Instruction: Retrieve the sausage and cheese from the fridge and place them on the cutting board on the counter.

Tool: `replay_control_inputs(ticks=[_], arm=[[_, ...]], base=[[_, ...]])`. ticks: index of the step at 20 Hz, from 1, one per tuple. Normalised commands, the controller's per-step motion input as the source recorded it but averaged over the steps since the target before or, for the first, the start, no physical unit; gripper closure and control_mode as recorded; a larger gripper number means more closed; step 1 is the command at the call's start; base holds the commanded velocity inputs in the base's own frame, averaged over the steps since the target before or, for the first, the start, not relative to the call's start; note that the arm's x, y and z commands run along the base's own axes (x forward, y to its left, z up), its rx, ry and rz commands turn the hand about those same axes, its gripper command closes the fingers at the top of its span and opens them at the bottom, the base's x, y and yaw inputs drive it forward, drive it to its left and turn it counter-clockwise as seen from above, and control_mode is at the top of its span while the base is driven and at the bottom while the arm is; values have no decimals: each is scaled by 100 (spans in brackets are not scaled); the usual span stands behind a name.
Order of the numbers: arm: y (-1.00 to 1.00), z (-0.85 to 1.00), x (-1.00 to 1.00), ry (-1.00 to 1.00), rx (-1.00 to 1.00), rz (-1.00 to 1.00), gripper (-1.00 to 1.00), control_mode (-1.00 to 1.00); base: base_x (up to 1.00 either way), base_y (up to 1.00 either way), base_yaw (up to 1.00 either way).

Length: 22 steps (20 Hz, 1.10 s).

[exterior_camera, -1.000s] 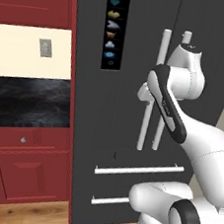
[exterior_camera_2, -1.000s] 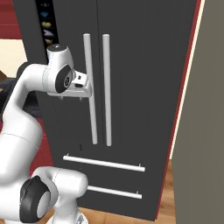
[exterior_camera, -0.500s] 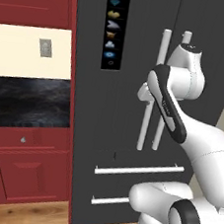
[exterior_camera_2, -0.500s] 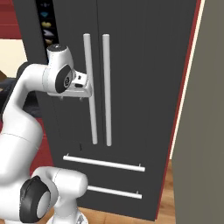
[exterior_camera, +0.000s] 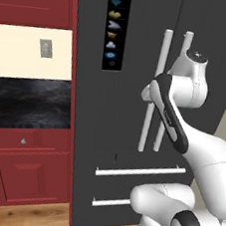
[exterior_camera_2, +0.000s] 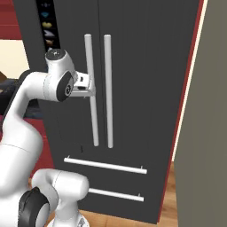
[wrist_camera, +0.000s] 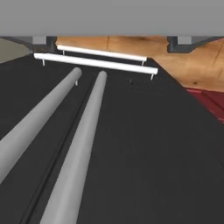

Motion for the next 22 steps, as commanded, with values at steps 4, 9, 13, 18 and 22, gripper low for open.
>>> replay_control_inputs(ticks=[4, 9, 13, 18, 22], arm=[[-17, -3, 32, -28, -2, 0, -100, -100], [-13, 0, 44, 0, 1, 0, -100, -100], [-2, 3, 42, 1, 5, -2, -100, -100], [-1, 0, 40, 0, 7, -7, -100, -100], [0, 8, 42, 2, 4, -8, -100, -100]], base=[[0, 0, 0], [0, 0, 0], [0, 0, 0], [0, 0, 0], [0, 0, 0]])
